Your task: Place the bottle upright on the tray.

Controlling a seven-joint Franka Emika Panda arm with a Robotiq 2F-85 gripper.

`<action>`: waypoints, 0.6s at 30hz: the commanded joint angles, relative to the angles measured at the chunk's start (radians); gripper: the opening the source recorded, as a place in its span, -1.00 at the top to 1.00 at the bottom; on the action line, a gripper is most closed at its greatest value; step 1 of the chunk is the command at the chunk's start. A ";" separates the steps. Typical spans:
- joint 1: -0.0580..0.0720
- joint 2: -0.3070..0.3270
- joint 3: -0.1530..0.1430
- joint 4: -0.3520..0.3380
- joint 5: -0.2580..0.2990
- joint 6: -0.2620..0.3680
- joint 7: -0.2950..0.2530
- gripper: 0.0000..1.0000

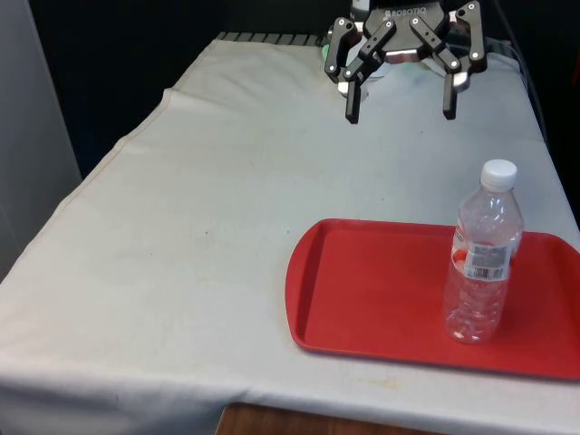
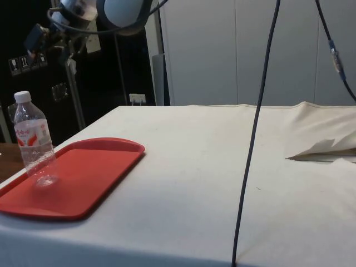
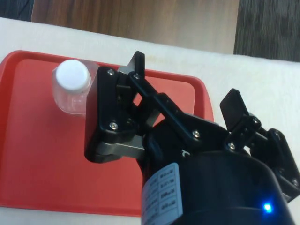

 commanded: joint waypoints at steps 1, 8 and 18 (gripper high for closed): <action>0.000 0.000 0.000 0.000 0.000 0.000 0.000 -1.00; -0.016 -0.005 0.035 0.006 0.056 -0.057 -0.010 -1.00; -0.014 -0.003 0.037 0.020 0.104 -0.113 -0.011 -1.00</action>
